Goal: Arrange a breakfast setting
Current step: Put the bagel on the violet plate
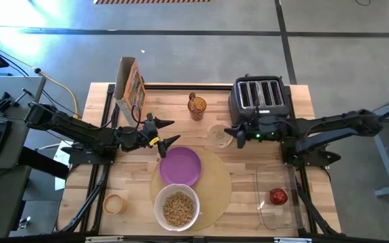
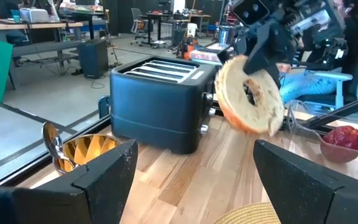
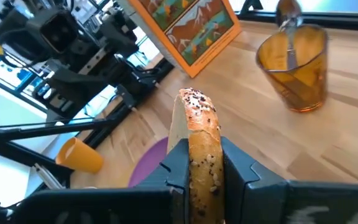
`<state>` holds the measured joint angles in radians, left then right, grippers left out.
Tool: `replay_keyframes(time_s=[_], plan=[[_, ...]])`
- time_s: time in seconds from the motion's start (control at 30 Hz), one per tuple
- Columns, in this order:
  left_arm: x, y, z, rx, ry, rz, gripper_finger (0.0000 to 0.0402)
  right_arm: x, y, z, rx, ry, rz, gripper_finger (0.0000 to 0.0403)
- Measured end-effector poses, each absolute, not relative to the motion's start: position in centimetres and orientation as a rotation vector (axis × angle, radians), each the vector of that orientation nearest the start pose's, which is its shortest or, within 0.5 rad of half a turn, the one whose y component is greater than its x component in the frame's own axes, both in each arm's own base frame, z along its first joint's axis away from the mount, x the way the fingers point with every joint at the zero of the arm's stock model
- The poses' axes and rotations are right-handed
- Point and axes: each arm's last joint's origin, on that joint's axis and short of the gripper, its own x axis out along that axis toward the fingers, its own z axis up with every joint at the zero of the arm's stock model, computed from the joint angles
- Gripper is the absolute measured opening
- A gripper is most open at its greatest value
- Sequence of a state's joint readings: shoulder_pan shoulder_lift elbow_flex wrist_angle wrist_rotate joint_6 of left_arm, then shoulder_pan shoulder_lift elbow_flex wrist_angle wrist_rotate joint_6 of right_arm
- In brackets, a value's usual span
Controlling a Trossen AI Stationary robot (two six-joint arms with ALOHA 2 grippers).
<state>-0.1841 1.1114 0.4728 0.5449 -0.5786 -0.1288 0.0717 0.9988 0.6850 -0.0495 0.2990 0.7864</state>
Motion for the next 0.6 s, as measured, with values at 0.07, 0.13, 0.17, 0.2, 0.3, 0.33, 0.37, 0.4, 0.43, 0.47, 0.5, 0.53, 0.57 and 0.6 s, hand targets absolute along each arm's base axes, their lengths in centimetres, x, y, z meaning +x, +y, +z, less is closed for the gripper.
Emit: replay_keyframes(time_s=[0.07, 0.13, 0.17, 0.2, 0.3, 0.33, 0.37, 0.4, 0.43, 0.47, 0.5, 0.53, 0.57, 0.6], plan=[[22.6, -2.6, 23.4, -0.092, 0.062, 0.399, 0.031, 22.7, 1.1, 26.8, 0.704, 0.241, -0.346, 0.003], [22.6, -2.6, 23.4, -0.092, 0.061, 0.399, 0.031, 23.7, 1.4, 26.4, 0.704, 0.233, -0.336, 0.003], [22.6, -2.6, 23.4, -0.092, 0.062, 0.399, 0.031, 24.2, 1.6, 26.2, 0.705, 0.22, -0.331, 0.003], [22.6, -2.6, 23.4, -0.092, 0.062, 0.397, 0.031, 24.6, 1.8, 25.9, 0.701, 0.213, -0.328, 0.003], [22.6, -2.7, 23.4, -0.095, 0.061, 0.372, 0.031, 26.0, 2.2, 25.2, 0.696, 0.187, -0.314, 0.003], [22.7, -2.7, 23.5, -0.098, 0.055, 0.365, 0.031, 26.4, 2.3, 24.8, 0.69, 0.185, -0.31, 0.003], [22.7, -2.7, 23.5, -0.1, 0.05, 0.358, 0.031, 26.8, 2.4, 24.5, 0.686, 0.183, -0.305, 0.003], [22.7, -2.7, 23.6, -0.102, 0.046, 0.352, 0.031, 27.3, 2.5, 24.1, 0.687, 0.179, -0.303, 0.003], [22.7, -2.7, 23.6, -0.103, 0.041, 0.349, 0.031, 27.6, 2.6, 23.8, 0.688, 0.176, -0.301, 0.003], [22.7, -2.7, 23.7, -0.107, 0.033, 0.343, 0.031, 28.0, 2.7, 23.4, 0.688, 0.176, -0.297, 0.003], [22.7, -2.8, 23.7, -0.108, 0.03, 0.339, 0.031, 28.4, 2.8, 22.9, 0.689, 0.174, -0.293, 0.003], [22.7, -2.8, 23.8, -0.109, 0.027, 0.333, 0.031, 28.8, 2.9, 22.6, 0.69, 0.17, -0.291, 0.003], [22.7, -2.8, 23.8, -0.11, 0.026, 0.326, 0.031, 29.1, 2.9, 22.2, 0.691, 0.168, -0.289, 0.003], [22.7, -2.8, 23.8, -0.111, 0.021, 0.32, 0.031, 29.5, 3.0, 21.8, 0.694, 0.163, -0.281, 0.003]])
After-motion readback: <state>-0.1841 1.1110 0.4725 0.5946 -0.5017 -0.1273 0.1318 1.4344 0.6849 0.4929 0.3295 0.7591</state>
